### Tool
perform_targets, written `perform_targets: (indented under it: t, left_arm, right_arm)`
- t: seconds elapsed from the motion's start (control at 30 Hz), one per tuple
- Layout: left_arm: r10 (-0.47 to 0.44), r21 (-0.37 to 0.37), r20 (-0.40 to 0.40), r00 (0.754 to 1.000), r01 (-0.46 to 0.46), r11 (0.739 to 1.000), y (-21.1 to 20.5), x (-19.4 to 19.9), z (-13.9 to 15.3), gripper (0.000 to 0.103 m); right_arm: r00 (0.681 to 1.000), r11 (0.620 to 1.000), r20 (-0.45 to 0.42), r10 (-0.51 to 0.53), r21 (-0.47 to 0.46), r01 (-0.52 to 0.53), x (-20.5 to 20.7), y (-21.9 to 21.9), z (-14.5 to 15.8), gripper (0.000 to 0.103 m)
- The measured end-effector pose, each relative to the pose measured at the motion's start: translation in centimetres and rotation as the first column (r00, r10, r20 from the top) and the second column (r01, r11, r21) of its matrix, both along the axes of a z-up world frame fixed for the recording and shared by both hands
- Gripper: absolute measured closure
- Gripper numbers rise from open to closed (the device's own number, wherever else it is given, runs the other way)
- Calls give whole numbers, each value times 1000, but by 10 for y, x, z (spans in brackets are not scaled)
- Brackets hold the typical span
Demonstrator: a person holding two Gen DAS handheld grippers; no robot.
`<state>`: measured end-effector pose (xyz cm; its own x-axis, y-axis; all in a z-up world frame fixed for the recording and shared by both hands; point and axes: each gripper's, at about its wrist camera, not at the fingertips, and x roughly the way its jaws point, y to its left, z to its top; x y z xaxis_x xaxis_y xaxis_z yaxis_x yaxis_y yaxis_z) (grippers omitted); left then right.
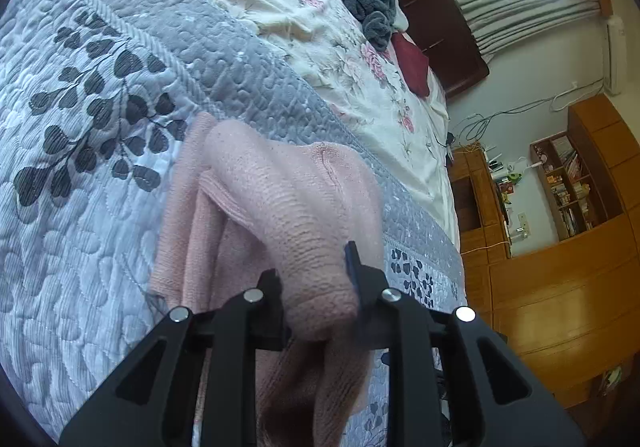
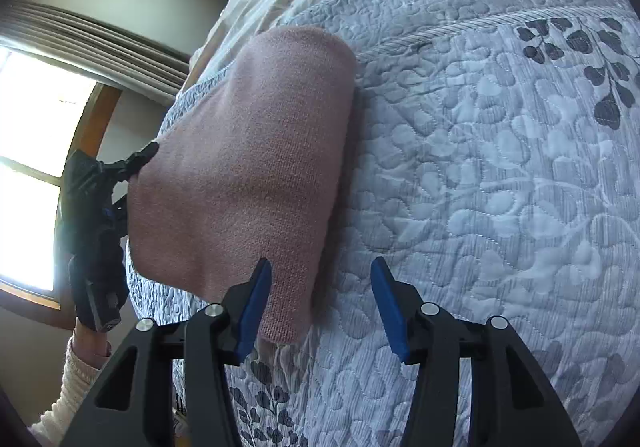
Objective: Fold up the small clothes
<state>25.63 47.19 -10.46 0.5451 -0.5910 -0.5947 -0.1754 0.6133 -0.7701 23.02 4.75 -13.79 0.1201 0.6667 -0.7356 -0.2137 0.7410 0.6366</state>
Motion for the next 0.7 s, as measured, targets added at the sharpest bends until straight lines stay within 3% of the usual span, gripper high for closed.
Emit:
perform_targets:
  t: [0.27,0.47,0.6,0.7]
  left_arm:
    - [36,-34,-35,999,-37,999,24,-8,-41,82]
    - [19,-5,-80,997,-20,1000,28,-11,-68,79]
    - [61,28,-92,994,-59,998,34,-24,-56,65]
    - [46,42,-67,997,-43,998,37,-47,-35,60]
  right_arm:
    - [999,999,-3,43,-2,-43,-7,23,2,49]
    - [997,997,-30,70,-22,-71,-10,40,-8,49]
    - [995,995,-49,88,-32,-90,-13,50,-14,49]
    - [994,994,-34,104,-36,-105,-18,51,-11,49]
